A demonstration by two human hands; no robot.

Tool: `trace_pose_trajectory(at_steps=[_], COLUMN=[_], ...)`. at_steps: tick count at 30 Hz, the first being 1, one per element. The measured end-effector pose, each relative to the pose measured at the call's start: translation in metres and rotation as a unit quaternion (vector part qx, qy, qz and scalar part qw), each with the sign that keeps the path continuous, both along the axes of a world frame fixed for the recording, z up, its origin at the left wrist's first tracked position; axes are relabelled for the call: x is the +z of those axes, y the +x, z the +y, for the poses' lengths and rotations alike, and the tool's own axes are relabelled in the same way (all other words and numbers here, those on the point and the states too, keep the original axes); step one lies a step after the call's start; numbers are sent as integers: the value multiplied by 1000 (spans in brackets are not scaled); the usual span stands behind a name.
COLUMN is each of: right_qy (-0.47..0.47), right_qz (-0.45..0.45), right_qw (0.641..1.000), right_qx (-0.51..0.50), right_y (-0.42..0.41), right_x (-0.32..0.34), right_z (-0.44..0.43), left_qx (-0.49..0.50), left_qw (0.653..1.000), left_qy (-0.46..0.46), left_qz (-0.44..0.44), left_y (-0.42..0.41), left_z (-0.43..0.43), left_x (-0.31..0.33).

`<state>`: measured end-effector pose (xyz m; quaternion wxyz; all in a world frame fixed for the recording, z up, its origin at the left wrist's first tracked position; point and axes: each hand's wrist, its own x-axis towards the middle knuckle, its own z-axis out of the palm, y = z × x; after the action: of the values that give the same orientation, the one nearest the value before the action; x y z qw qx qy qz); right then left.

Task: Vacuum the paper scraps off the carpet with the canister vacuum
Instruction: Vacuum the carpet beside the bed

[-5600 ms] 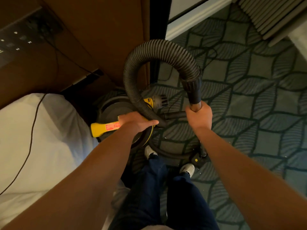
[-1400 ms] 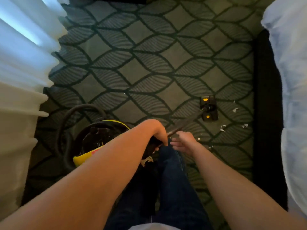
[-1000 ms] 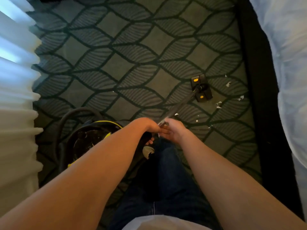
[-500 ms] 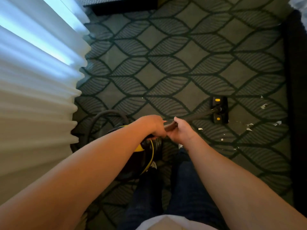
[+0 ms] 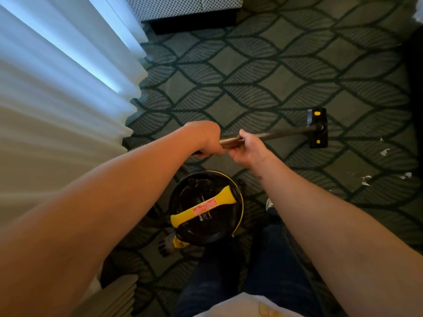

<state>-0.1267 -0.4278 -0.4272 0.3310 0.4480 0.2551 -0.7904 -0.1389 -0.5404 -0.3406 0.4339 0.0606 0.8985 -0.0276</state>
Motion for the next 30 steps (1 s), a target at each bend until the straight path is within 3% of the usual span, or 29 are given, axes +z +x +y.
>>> trace_pose_trajectory(at_steps=[9,14,30], right_qy=[125,192,217], right_qz=[52,23,-118], right_qw=[990,980,959], right_qx=[-32,-48,-141], right_y=[-30,-58,-95], right_x=[-14,-32,-130], right_z=[86,158,310], left_qx=[19,35,-18], left_qw=[993,988,977], left_qy=[110,152,165], left_qz=[50,10,-137], left_y=[-17,-54,-130], left_z=[73,139,303], left_x=[-19,-48,-150])
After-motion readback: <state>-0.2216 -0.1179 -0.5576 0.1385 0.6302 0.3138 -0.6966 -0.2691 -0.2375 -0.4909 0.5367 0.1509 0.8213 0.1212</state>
